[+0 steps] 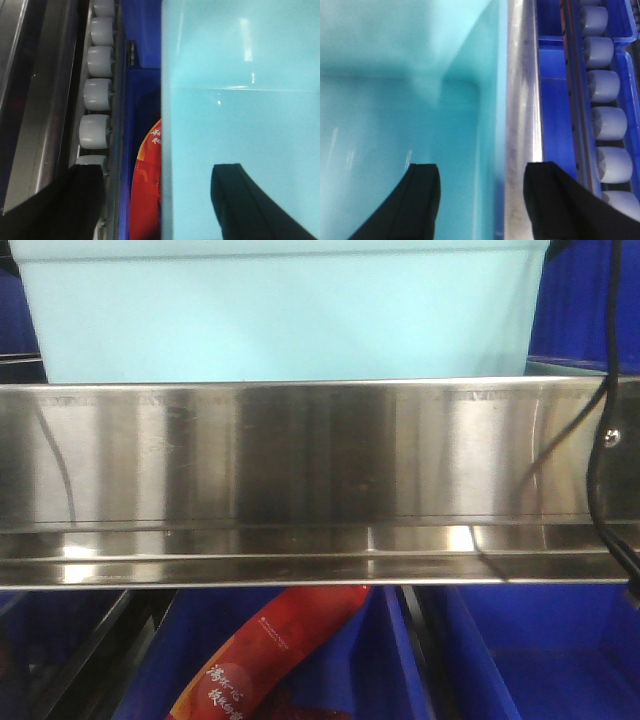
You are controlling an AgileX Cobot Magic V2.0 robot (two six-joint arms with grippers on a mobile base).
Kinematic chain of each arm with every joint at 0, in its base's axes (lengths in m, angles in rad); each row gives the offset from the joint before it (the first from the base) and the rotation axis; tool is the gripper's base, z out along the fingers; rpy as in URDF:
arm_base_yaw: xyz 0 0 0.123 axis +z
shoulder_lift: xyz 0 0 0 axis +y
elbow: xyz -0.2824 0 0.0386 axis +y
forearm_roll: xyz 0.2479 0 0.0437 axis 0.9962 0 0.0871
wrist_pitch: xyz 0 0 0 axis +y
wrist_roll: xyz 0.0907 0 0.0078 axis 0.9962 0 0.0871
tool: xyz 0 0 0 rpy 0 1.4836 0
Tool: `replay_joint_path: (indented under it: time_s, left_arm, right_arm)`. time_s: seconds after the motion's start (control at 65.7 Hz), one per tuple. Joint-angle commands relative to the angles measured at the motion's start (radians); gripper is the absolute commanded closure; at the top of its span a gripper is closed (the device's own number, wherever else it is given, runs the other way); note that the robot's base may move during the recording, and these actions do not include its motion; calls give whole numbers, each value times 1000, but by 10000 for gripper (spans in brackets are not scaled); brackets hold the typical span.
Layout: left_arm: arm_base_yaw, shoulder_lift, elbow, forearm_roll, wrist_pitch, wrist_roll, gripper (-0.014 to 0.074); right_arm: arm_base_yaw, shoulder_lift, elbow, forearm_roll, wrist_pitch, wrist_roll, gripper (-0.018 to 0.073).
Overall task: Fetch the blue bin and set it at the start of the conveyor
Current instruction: 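Close both grippers on opposite side walls of the light-teal bin, then lift the teal bin with both grippers and pull it off the shelf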
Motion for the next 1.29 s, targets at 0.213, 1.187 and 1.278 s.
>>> replay_joint_path:
  time_s: [0.213,1.187,1.278]
  left_arm:
    - [2,10,1,-11,17,3,479]
    - [-104,-163,-1,120,67,-126,707]
    - [-136,-199,-1,156,69,-166,707]
  right_arm:
    - [-6,2,1,-15,-7,-6,483]
    - [57,-141,-21,-90,55,66,722]
    - [84,-171,-12,-114,70,77,722]
